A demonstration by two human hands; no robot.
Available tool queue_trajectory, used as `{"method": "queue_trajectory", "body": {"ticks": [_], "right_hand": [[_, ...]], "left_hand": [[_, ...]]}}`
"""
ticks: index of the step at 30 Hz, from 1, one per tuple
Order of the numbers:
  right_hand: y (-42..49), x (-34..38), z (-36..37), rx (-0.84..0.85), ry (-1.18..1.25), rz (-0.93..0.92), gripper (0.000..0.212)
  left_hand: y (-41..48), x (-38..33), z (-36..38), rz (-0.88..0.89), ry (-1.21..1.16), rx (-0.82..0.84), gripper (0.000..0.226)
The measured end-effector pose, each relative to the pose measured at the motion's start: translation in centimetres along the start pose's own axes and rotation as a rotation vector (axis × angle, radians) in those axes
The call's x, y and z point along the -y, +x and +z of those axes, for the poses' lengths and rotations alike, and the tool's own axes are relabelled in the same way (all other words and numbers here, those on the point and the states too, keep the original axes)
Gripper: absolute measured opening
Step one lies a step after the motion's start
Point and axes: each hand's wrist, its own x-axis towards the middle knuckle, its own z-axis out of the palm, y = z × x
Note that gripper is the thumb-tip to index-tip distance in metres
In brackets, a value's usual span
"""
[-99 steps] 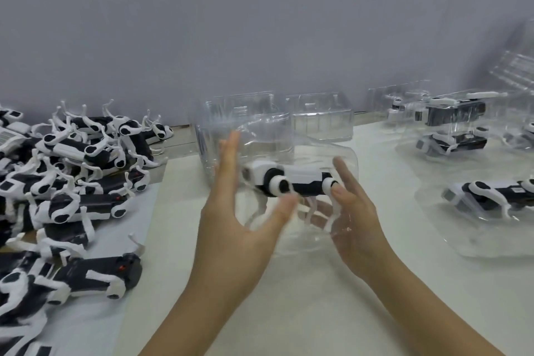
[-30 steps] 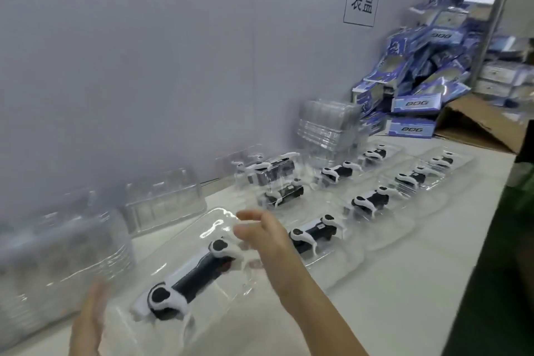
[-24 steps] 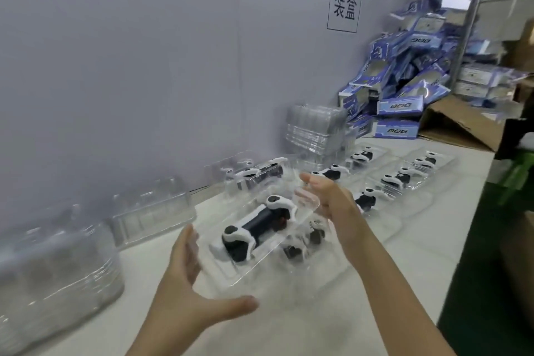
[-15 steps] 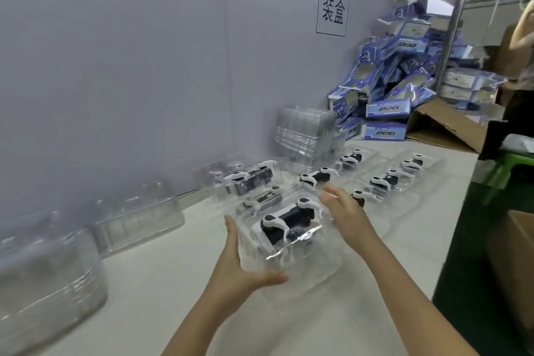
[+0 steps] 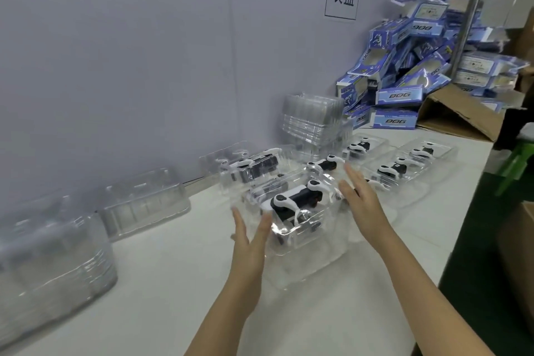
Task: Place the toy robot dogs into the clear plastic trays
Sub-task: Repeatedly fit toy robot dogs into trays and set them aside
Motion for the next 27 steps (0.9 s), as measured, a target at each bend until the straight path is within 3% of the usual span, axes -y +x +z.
{"method": "queue_trajectory", "body": {"ticks": [2,5,7,11,15,27], "right_hand": [[-1.7,-1.2,-0.8,-0.182,0.067,-0.011,0.062],[-3.4,-3.3,-1.9,-0.415,0.342,0.208,0.061],[-2.7,-5.1,-2.7,-0.427,0.516,0.368,0.057],[0.6,-7.7,-4.7,-0.412,0.610,0.470,0.049],[4.4,-9.0,-5.6,-0.352,0.582,0.509,0.048],[8.5,-11.5,-6.8,-0.431,0.651,0.519,0.056]], "left_hand": [[0.0,0.4,0.9,-0.086,-0.184,0.001,0.101],[0.4,0.7,3.0,-0.103,-0.272,-0.005,0.103],[1.0,1.0,4.5,-0.111,-0.275,-0.023,0.102],[2.5,1.4,6.9,-0.144,-0.161,-0.070,0.112],[3.9,1.3,9.2,-0.170,-0.128,-0.067,0.109],[8.1,0.9,11.8,-0.254,-0.121,-0.041,0.095]]}}
